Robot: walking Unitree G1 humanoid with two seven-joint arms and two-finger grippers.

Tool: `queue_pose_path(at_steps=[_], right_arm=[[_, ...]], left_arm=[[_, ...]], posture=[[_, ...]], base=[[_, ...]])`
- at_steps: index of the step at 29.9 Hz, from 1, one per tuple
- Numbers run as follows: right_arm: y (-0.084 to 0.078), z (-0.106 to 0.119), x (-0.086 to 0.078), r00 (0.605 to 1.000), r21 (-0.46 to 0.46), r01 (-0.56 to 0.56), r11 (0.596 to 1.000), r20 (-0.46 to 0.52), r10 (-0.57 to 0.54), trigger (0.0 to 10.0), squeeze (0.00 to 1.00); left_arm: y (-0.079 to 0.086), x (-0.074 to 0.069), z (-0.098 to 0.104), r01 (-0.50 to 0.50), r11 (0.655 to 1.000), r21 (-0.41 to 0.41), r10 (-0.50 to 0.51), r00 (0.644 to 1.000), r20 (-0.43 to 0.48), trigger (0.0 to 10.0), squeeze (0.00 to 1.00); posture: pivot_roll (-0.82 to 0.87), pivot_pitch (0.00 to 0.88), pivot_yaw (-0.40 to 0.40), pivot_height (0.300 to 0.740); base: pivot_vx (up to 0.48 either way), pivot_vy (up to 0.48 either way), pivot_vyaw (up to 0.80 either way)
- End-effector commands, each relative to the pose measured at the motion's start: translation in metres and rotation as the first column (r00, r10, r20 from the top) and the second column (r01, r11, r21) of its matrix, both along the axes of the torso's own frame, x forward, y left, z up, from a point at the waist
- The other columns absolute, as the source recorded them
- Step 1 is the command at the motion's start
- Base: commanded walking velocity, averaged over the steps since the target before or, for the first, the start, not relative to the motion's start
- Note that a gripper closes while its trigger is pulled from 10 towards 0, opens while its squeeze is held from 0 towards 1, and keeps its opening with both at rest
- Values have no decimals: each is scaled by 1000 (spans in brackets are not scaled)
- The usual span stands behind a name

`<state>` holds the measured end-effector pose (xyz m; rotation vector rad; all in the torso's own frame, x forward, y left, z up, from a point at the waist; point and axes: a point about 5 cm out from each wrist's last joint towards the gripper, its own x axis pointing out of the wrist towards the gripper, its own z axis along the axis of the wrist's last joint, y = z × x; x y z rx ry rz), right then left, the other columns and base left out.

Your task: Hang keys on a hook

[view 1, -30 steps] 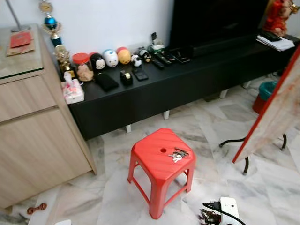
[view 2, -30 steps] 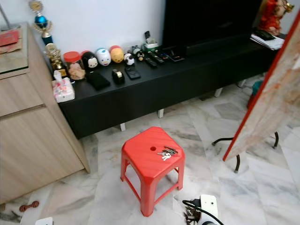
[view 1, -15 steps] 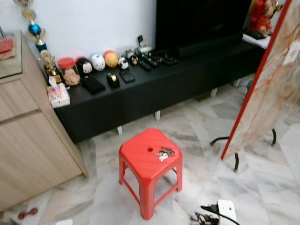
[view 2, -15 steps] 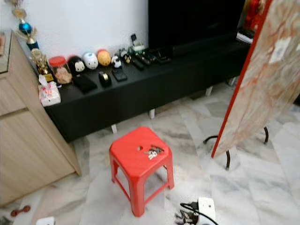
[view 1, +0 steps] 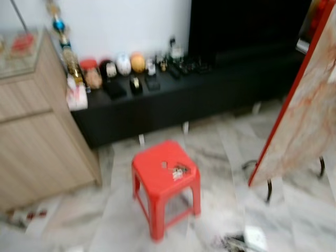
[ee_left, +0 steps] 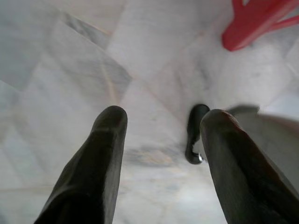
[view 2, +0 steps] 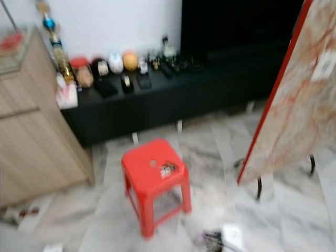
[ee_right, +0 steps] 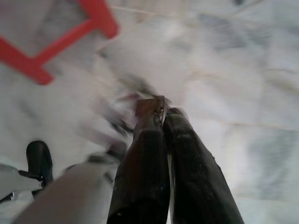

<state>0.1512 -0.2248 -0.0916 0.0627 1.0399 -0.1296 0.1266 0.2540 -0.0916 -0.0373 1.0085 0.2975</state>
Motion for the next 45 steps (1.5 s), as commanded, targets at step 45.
queue_pose_path(at_steps=[45], right_arm=[[64,7,38,995,67,-66,996,72,61,10000,0]], left_arm=[[1,1,0,26,1000,7,-26,1000,-16,10000,0]], posture=[[10,0,-50,740]], base=[[0,-372,0]])
